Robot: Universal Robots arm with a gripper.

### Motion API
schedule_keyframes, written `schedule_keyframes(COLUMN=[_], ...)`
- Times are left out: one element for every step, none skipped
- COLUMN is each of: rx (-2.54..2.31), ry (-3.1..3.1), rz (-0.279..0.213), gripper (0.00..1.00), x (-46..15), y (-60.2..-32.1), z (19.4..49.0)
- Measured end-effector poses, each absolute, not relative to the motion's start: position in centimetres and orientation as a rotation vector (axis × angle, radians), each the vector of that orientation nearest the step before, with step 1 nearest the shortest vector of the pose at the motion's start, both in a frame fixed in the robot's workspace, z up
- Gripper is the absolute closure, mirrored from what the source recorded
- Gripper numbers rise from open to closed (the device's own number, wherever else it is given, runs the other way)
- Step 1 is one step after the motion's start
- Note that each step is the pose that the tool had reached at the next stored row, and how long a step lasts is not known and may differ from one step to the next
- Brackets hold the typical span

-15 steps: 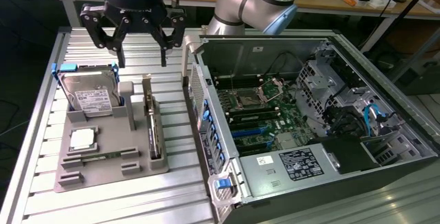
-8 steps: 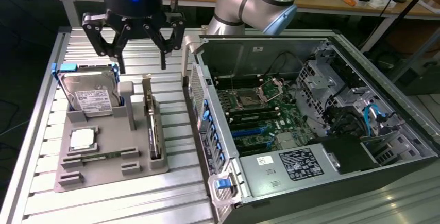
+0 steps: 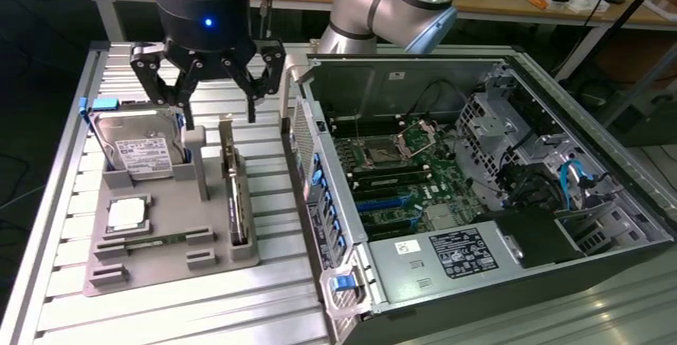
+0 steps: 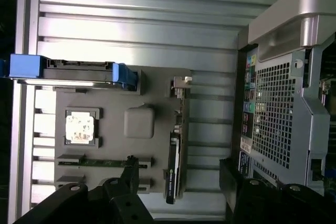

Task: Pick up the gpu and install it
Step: 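Pick up the gpu and move the gpu toward the slot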

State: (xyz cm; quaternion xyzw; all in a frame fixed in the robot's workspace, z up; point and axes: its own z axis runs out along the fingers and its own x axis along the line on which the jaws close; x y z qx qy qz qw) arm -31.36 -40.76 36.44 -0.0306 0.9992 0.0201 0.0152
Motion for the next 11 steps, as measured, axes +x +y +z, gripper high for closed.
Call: schedule_keyframes(rx=[-0.095,-0.095,-0.095,-0.095,-0.095,-0.094,-0.093,-0.092,-0.089,-0.085,-0.081], ry=[3.109,3.109,3.109,3.109,3.110,3.110,3.110,3.110,3.110,3.110,3.110], rz=[0.060,0.056,0.053,0.052,0.052,0.051,0.051,0.051,0.051,0.051,0.051], gripper=[0.27,0.27,0.27,0.27,0.27,0.27,0.27,0.27,0.27,0.27,0.27], x=[-31.4,-31.4,-31.4,-31.4,-31.4,-31.4,-31.4,-31.4,-31.5,-31.5,-31.6], y=[-40.9,-41.1,-41.2,-41.3,-41.3,-41.3,-41.3,-41.3,-41.3,-41.3,-41.3], z=[36.4,36.3,36.2,36.0,35.9,35.7,35.5,35.3,35.1,34.9,34.8])
